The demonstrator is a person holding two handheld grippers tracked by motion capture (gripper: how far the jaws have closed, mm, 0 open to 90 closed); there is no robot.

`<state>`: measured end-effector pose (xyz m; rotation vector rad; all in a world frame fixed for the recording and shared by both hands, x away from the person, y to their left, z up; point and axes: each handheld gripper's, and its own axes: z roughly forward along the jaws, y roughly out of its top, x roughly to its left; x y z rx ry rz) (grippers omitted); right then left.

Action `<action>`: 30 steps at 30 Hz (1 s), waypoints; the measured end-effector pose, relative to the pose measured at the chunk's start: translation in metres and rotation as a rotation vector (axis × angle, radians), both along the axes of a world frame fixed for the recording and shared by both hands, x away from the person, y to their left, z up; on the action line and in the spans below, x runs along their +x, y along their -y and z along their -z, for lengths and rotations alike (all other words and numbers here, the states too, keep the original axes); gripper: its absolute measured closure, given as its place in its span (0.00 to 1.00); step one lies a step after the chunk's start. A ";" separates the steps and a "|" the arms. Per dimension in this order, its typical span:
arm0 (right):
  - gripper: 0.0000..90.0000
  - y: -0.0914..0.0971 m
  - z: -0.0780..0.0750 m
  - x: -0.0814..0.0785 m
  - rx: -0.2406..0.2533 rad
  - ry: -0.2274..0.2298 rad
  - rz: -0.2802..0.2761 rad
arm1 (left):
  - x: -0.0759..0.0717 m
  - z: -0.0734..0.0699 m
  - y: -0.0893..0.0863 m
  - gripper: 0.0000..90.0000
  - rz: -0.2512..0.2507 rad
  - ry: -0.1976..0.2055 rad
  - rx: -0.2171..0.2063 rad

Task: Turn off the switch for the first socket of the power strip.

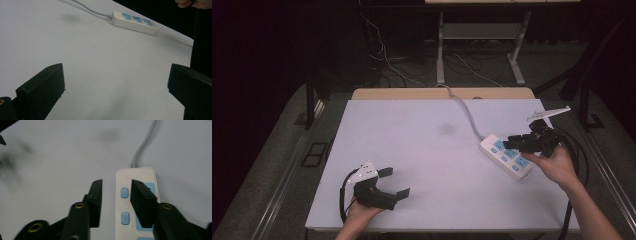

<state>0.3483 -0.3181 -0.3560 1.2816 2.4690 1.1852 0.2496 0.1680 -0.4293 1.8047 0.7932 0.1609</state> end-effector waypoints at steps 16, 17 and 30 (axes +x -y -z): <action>0.00 0.000 0.007 -0.032 0.066 0.011 0.075 | 0.000 0.000 0.000 0.00 -0.001 0.000 -0.001; 0.00 0.000 0.008 -0.035 0.088 0.015 0.070 | 0.000 0.000 0.000 0.00 -0.001 0.000 0.000; 0.00 -0.009 0.017 -0.055 0.139 0.035 0.020 | 0.000 0.000 0.000 0.00 -0.001 0.000 -0.001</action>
